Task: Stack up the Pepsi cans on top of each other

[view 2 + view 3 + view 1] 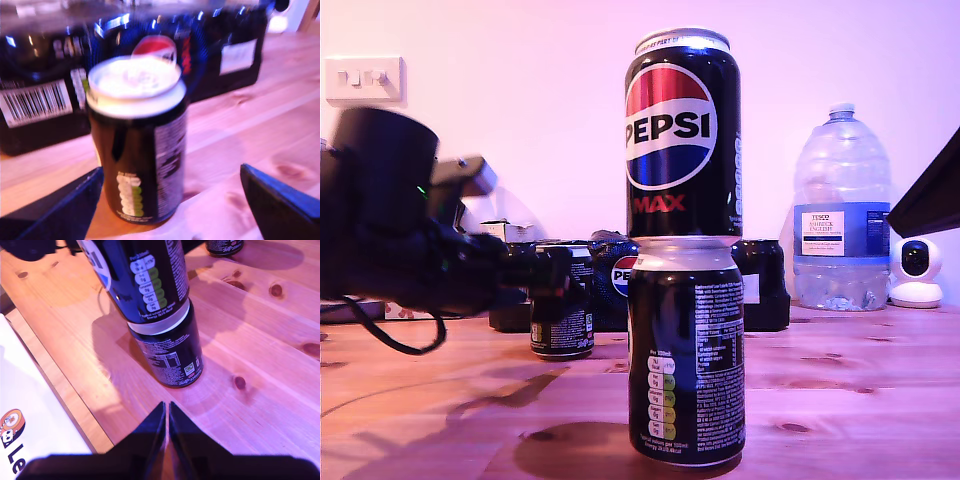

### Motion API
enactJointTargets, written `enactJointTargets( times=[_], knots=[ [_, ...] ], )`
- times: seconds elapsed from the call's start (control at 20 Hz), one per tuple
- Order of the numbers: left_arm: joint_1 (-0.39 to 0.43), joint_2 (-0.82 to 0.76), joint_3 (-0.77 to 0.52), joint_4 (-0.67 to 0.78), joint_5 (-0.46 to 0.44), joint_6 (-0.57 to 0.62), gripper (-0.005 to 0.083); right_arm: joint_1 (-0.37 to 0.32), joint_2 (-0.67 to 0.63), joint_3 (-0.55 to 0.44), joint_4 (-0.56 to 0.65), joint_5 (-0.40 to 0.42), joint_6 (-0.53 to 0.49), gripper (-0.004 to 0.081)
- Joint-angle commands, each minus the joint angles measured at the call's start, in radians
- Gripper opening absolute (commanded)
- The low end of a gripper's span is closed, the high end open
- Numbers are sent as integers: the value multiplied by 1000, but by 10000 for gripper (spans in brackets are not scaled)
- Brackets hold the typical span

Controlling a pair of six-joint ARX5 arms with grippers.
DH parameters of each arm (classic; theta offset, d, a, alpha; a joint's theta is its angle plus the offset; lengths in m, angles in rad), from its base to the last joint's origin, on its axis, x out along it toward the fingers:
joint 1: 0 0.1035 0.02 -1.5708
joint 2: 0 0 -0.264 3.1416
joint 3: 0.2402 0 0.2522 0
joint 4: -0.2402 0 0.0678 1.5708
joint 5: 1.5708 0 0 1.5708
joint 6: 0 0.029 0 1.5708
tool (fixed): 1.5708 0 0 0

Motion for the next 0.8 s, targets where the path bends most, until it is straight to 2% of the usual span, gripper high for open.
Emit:
enactJointTargets(
  times=[0.0,0.15,0.5,0.75],
  knots=[
    [14,26,34,-3,-2,4,792,6,4,-9,11,-3,-1,-13],
    [23,58,84,-19,-2,4,793,6,4,-9,12,-3,-1,-13],
    [26,103,217,-160,32,13,792,6,4,-9,19,-3,-1,-13],
    [27,131,241,-199,32,24,791,6,4,-9,19,-3,-1,-13]
  ],
)
